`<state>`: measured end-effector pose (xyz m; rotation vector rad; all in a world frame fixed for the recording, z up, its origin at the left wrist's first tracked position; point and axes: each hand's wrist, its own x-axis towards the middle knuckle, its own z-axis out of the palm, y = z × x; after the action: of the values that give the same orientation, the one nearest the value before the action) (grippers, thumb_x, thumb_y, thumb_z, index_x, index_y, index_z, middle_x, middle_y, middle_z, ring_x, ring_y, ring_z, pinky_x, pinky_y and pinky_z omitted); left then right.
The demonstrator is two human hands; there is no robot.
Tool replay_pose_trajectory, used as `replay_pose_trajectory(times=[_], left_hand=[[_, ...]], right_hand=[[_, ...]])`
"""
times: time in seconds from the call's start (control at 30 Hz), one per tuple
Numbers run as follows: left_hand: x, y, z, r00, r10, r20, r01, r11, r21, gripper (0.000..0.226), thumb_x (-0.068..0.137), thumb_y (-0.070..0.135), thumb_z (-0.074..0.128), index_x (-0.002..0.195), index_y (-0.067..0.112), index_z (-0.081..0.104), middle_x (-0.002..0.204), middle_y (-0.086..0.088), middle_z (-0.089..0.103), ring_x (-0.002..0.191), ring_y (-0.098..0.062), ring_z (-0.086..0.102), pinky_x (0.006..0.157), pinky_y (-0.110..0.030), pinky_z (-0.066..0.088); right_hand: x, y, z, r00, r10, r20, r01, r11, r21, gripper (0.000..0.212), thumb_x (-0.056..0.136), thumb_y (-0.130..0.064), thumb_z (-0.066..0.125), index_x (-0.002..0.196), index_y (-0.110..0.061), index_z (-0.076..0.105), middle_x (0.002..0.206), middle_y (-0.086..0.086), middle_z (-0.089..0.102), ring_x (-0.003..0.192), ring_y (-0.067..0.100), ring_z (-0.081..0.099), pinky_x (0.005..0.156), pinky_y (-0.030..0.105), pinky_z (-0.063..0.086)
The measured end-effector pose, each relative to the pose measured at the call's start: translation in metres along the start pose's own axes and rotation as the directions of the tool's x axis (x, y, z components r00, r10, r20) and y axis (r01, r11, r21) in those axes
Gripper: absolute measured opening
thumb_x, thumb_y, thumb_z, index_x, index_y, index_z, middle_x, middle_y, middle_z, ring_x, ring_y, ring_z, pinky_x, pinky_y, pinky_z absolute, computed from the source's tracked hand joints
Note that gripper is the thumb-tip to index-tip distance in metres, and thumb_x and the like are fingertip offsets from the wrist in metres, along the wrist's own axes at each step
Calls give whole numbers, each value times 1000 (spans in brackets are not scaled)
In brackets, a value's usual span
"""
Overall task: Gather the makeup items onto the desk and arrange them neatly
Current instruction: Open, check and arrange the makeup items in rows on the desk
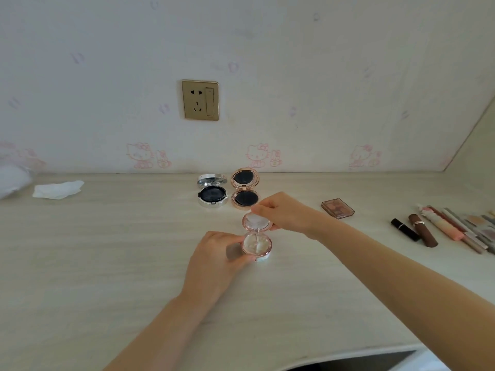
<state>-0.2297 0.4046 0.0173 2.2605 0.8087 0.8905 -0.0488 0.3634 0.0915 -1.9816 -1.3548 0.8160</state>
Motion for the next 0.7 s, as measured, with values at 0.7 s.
replay_pose_trajectory(times=[0.7], left_hand=[[-3, -2, 4, 1000, -29, 9, 28, 999, 31, 29, 74, 50, 73, 100, 36, 71, 99, 21, 67, 101, -4, 55, 84, -30, 48]], right_hand=[[-9, 4, 1, 997, 17, -75, -13, 999, 53, 42, 97, -40, 45, 127, -13, 54, 118, 4, 60, 109, 21, 58, 101, 46, 46]])
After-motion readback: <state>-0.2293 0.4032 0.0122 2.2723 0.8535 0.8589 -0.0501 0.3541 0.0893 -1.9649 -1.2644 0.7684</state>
